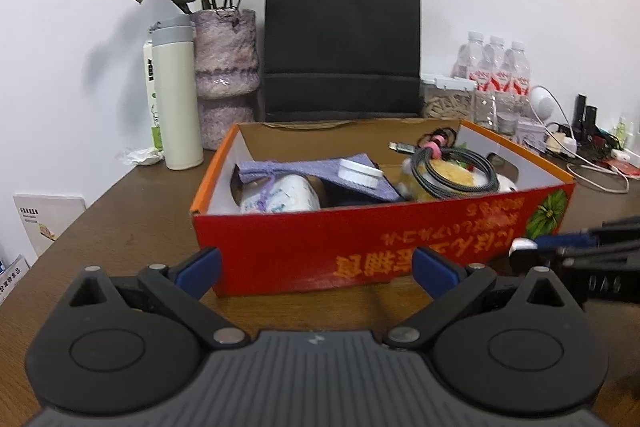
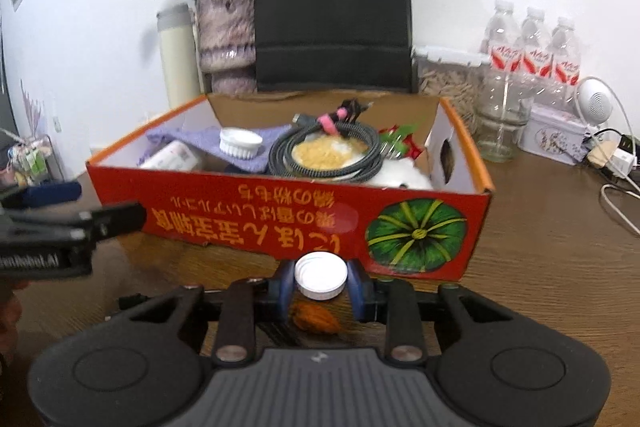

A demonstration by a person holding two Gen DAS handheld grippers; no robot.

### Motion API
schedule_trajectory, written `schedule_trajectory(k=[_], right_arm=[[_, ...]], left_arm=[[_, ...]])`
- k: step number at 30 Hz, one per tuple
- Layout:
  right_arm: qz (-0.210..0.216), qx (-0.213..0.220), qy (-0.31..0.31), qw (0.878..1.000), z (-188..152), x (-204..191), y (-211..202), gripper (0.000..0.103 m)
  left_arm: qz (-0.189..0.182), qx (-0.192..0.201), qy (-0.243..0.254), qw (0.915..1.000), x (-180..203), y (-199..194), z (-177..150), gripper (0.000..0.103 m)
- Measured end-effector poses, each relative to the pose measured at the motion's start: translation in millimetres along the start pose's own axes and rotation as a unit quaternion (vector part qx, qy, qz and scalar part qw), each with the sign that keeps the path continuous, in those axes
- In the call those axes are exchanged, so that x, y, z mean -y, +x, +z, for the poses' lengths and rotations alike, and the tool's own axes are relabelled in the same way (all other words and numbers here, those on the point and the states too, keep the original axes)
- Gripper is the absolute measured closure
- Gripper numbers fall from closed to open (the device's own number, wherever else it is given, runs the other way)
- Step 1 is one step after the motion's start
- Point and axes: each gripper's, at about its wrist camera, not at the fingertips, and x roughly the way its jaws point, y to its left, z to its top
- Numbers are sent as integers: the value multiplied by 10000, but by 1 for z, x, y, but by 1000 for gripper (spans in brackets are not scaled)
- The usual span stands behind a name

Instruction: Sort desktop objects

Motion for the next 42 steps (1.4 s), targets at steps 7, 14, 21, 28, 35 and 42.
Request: schedule_trajectory(k=[7, 14, 21, 28, 35, 42], right_arm=[[-81, 107, 158, 9998, -4, 17, -20, 76], [-135, 137, 190, 9996, -12, 29, -34, 76], [-116, 200, 222, 9995, -15, 37, -44, 76], [-32, 302, 247, 9992, -15, 39, -53, 76], [35, 398, 224, 9990, -17, 37, -62, 76], [43, 493, 271, 9984, -22, 37, -74, 76]], left_arm=[[-305, -137, 169, 9993, 15, -8, -7, 0], [-616, -548, 480, 9954, 38, -1, -15, 0], [-841, -1107, 468, 9892, 42, 16, -17, 24], [-1189, -1146, 751, 9834, 53, 3, -17, 89], [-1256, -923, 526, 9864, 56, -14, -16, 98], [-1224, -66, 529, 9910, 58, -55, 3, 100]])
